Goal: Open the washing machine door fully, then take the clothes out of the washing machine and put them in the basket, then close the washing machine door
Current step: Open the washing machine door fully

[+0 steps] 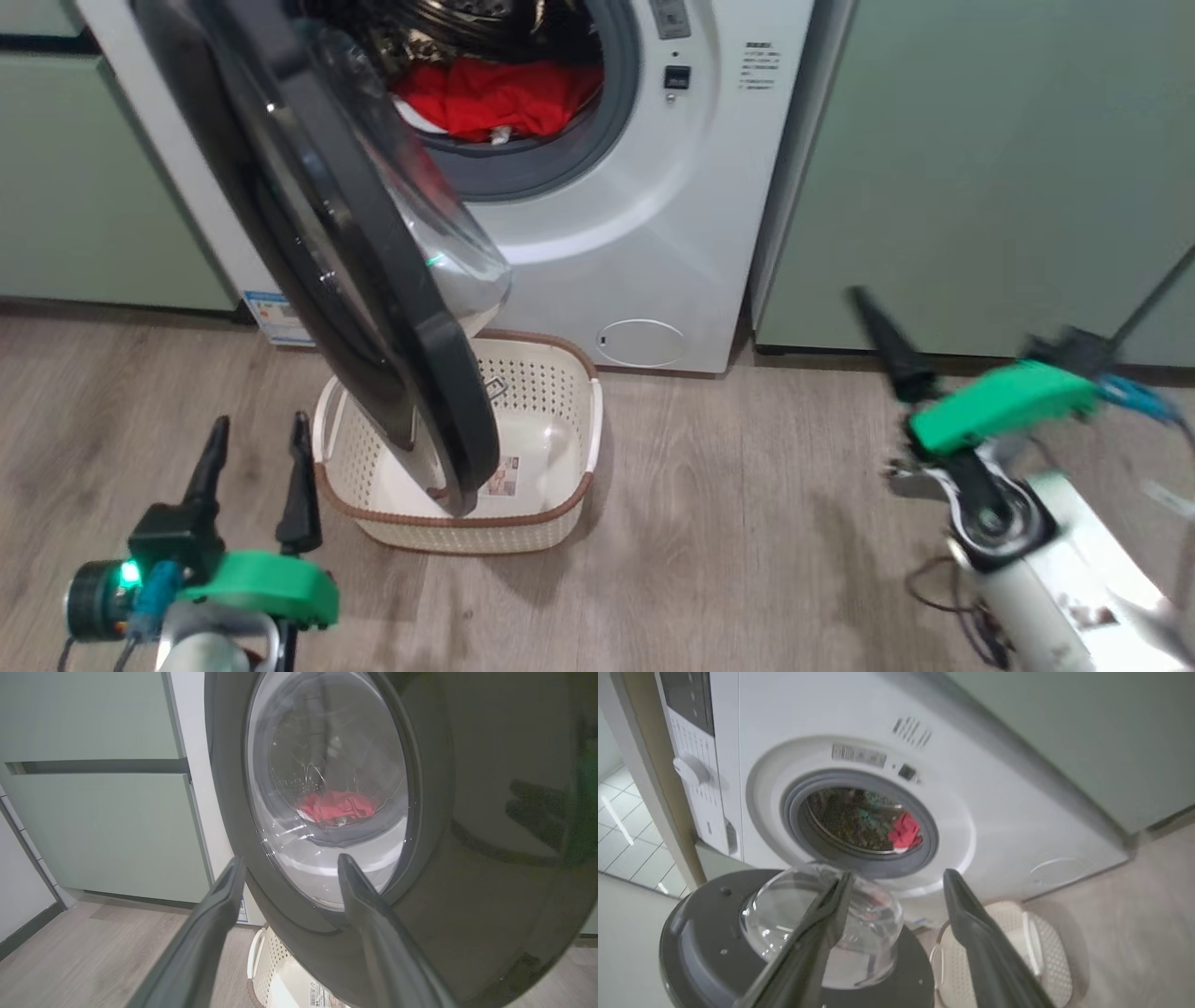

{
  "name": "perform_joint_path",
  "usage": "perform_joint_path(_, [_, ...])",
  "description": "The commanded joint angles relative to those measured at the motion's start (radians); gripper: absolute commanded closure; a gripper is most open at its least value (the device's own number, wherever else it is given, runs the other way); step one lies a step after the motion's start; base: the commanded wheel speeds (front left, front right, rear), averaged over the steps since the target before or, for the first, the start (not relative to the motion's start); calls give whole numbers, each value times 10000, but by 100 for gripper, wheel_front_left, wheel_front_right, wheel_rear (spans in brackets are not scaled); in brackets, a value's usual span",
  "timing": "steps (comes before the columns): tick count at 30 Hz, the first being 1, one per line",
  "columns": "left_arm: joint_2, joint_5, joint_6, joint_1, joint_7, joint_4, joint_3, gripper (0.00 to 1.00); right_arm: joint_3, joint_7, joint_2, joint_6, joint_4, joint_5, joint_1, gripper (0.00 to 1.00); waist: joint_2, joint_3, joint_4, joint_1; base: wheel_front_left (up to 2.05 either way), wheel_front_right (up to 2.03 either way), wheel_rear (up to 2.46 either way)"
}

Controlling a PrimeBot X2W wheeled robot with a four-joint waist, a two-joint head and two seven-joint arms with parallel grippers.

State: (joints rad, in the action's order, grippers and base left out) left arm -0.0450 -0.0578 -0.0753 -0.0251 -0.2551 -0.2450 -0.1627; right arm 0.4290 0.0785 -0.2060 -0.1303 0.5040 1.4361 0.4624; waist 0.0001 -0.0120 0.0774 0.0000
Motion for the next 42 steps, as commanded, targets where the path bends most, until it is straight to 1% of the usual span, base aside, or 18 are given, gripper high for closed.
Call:
perform_joint_path(1, [-156, -53, -30, -553, -67, 254, -452, 0, 59, -904, -286, -4, -428, -300, -33, 0, -1, -44, -85, 0, 0, 0, 0])
perform_joint_path(4, [-148, -45, -50, -578, -67, 218, -623, 0, 354, -2654, -832, -4, -306, -948, -366, 0, -1, -92, -199, 0, 0, 0, 0])
perform_joint_path(5, [-145, -42, -58, -584, -67, 206, -669, 0, 535, -3014, -1033, -4, -220, -1264, -433, 0, -1, -101, -237, 0, 0, 0, 0])
perform_joint_path(7, [-138, -44, -89, -593, -67, 184, -738, 0, 591, -3343, -1251, -4, -41, -1725, -548, 0, -1, -115, -326, 0, 0, 0, 0])
perform_joint_path(8, [-135, -40, -110, -596, -67, 167, -764, 0, 455, -3382, -1352, -4, 0, -2127, -561, 0, -1, -116, -373, 0, 0, 0, 0])
perform_joint_path(9, [-134, -35, -130, -598, -67, 152, -800, 0, -15, -3391, -1348, -4, -63, -2619, -594, 0, -1, -110, -433, 0, 0, 0, 0])
perform_joint_path(11, [-131, -10, -160, -618, -67, 134, -853, 0, -1069, -3396, -1168, -4, -318, -3844, -853, 0, -1, -103, -520, 0, 0, 0, 0])
perform_joint_path(15, [-120, 34, -207, -653, -67, 99, -903, 0, -2460, -3400, -644, -4, -985, -6396, -1629, 0, -1, -140, -618, 0, 0, 0, 0])
perform_joint_path(20, [-115, 63, -290, -723, -67, -46, -935, 0, -3466, -3401, -114, -4, -1728, -8987, -2482, 0, -1, -227, -639, 0, 0, 0, 0])
perform_joint_path(23, [-110, 86, -326, -734, -67, -101, -938, 0, -3684, -3401, 71, -4, -1904, -10003, -2941, 0, -1, -297, -625, 0, 0, 0, 0])
perform_joint_path(28, [-89, 111, -347, -668, -67, -106, -878, 0, -3716, -3402, 162, -4, -1819, -11081, -3517, 0, -1, -376, -599, 0, 0, 0, 0])
perform_joint_path(42, [-71, 112, -413, -589, -67, -269, -864, 0, -4017, -3402, 326, -4, -1564, -11497, -3693, 0, -1, -408, -602, 0, 0, 0, 0])
